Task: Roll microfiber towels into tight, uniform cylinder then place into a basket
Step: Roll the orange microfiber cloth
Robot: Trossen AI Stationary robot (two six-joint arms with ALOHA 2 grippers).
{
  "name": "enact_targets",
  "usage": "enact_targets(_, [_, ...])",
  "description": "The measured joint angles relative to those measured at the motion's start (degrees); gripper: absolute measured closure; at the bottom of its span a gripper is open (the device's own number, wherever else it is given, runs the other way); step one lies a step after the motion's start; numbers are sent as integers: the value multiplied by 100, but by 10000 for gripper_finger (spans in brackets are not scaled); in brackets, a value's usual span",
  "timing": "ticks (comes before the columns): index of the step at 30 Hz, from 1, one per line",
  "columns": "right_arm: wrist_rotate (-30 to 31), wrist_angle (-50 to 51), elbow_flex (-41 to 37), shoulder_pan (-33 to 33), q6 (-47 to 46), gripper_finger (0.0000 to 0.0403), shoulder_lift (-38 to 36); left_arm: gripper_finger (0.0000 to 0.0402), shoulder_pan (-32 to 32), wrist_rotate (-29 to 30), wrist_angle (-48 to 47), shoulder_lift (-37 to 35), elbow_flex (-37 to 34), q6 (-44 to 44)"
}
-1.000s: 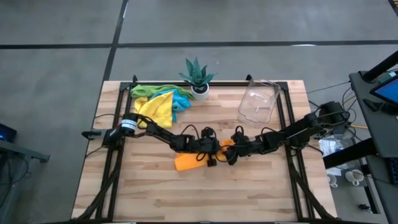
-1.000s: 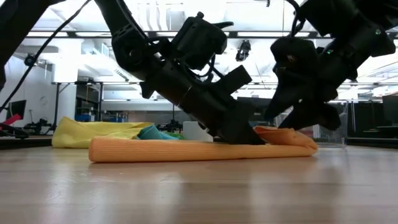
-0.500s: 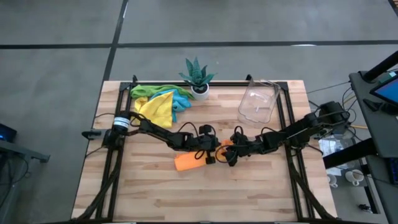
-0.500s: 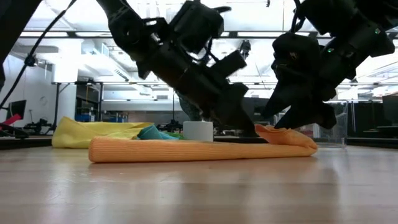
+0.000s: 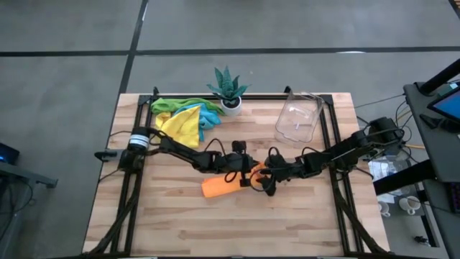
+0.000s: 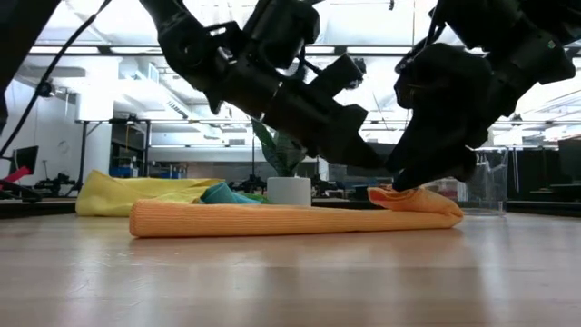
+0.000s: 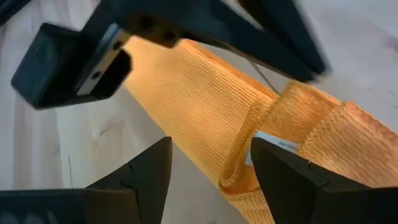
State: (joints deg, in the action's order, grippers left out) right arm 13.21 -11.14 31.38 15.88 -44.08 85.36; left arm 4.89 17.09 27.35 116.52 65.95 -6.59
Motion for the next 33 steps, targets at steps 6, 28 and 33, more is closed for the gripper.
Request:
enact_targets(6, [-20,4,-5,0,571,188,2,402,-301,-619,251,184,5,-19])
enact_targets(28, [-352,-45,-11,-4,1369,189,2,402,-641,-1785,1279,994,445,-681])
enact_targets(33, [-462,-67,-11,-4,1369,189,2,402,-645,-1918,1276,1111,541,-686])
